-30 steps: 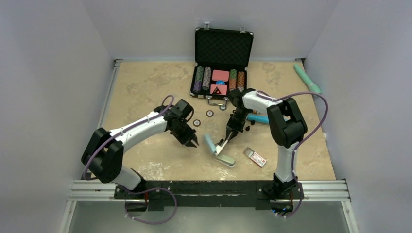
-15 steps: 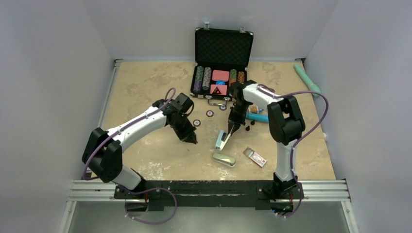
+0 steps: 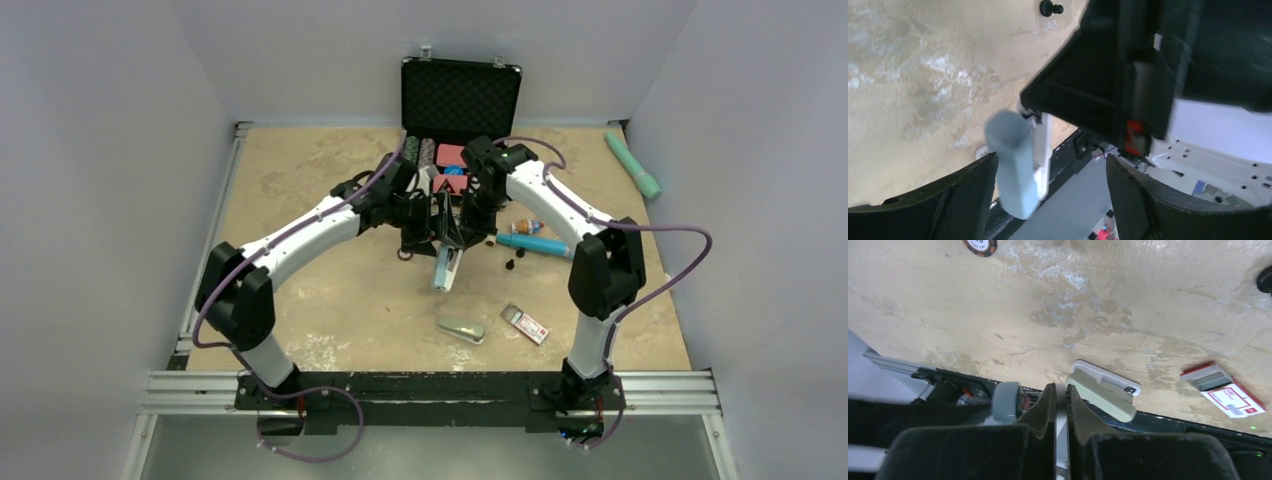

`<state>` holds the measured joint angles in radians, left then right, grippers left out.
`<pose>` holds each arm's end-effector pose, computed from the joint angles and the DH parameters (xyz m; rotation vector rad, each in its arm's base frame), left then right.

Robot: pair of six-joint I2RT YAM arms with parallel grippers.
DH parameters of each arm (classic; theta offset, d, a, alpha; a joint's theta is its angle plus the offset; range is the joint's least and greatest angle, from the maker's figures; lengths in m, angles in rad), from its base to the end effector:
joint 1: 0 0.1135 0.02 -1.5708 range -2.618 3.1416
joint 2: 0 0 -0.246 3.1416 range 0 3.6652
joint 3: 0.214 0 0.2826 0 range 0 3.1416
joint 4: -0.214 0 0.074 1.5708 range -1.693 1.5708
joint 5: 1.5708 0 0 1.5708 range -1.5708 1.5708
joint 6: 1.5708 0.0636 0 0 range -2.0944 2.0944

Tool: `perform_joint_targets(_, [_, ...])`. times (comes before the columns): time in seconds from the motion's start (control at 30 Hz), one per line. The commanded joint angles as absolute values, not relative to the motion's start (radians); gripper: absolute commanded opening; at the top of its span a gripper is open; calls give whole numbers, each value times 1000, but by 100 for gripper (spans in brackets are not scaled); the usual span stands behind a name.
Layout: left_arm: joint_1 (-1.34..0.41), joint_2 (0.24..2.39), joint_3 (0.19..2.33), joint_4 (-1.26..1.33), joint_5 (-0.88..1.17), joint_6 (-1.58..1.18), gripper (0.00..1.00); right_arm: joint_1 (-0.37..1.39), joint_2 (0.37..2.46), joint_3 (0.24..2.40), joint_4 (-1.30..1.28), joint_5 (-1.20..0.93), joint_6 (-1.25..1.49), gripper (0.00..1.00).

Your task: Unload the staples from the stapler

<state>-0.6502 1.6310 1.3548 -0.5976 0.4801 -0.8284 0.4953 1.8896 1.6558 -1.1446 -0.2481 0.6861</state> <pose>0.3011 -0.2659 0.2415 -0.0011 2.7180 -1.1524 0.3494 0.2065 0.2084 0.2567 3.0718 0.4849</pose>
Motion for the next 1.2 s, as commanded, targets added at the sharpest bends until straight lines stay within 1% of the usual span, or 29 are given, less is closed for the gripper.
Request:
perform_joint_targets(0.0, [-647, 1695, 1408, -475, 657, -713, 81, 506, 1822, 1705, -1171, -280, 659, 0])
perform_joint_targets(0.1, [-635, 1689, 1414, -474, 690, -654, 77, 505, 1801, 1712, -1172, -284, 641, 0])
perform_joint_targets(0.27, [-597, 1660, 1396, -485, 716, -599, 74, 505, 1788, 1726, -1172, -320, 614, 0])
perform_joint_targets(0.33, [-578, 1655, 1379, -472, 735, -604, 69, 505, 1786, 1732, -1172, -321, 614, 0])
perform_joint_targets(0.43, [-570, 1672, 1360, -399, 819, -636, 63, 506, 1789, 1739, -1172, -338, 612, 0])
perform_joint_targets(0.53, [-573, 1692, 1340, -309, 890, -686, 61, 505, 1798, 1750, -1172, -349, 616, 0])
perform_joint_targets(0.67, [-574, 1714, 1331, -320, 886, -686, 61, 505, 1808, 1772, -1172, -359, 625, 0])
perform_joint_targets(0.73, [-574, 1725, 1320, -313, 895, -694, 59, 506, 1810, 1778, -1169, -366, 631, 0])
perform_joint_targets(0.87, [-575, 1743, 1313, -298, 903, -720, 49, 505, 1809, 1772, -1160, -373, 640, 0])
perform_joint_targets(0.9, [-576, 1745, 1313, -300, 897, -722, 44, 505, 1807, 1769, -1160, -373, 642, 0])
perform_joint_targets(0.97, [-576, 1747, 1313, -313, 880, -724, 34, 505, 1807, 1761, -1158, -367, 645, 0])
perform_joint_targets(1.13, [-574, 1739, 1304, -389, 811, -753, 0, 504, 1803, 1706, -1168, -320, 681, 0])
perform_joint_targets(1.17, [-574, 1732, 1291, -397, 791, -773, 0, 501, 1800, 1684, -1166, -304, 698, 0])
